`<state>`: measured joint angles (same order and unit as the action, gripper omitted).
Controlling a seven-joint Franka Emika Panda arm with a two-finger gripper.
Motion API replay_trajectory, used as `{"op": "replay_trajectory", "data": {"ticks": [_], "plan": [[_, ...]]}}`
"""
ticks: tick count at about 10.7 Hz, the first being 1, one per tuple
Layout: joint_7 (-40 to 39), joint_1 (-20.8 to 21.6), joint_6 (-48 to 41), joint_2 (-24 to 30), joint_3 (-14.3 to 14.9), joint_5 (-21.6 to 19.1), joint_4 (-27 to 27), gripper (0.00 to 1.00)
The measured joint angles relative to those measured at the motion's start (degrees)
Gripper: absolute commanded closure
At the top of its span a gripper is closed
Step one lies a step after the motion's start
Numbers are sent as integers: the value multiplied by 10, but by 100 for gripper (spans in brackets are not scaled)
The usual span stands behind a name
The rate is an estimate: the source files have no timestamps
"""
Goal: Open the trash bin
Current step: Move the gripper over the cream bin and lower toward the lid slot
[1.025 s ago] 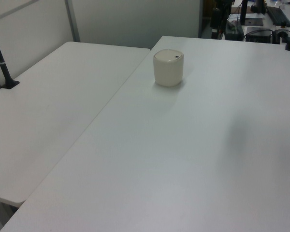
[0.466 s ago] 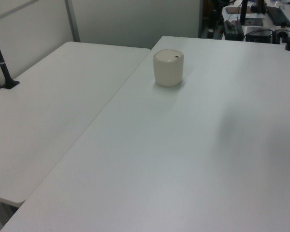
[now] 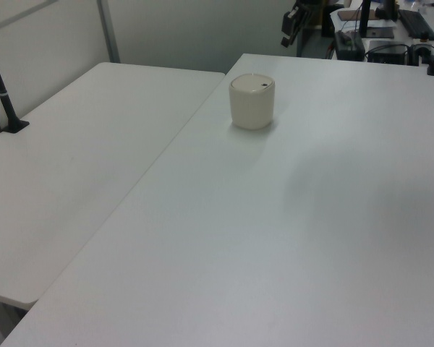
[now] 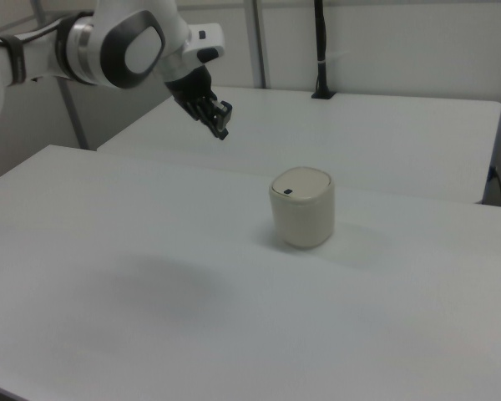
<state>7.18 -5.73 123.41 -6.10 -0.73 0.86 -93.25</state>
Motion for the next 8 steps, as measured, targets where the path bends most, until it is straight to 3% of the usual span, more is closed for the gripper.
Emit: {"op": "replay_trajectory", "data": {"ticks": [4,8], "plan": [[60,-4,163,-34,31,0,-26,100],[66,-9,252,-87,44,0,-41,100]]}}
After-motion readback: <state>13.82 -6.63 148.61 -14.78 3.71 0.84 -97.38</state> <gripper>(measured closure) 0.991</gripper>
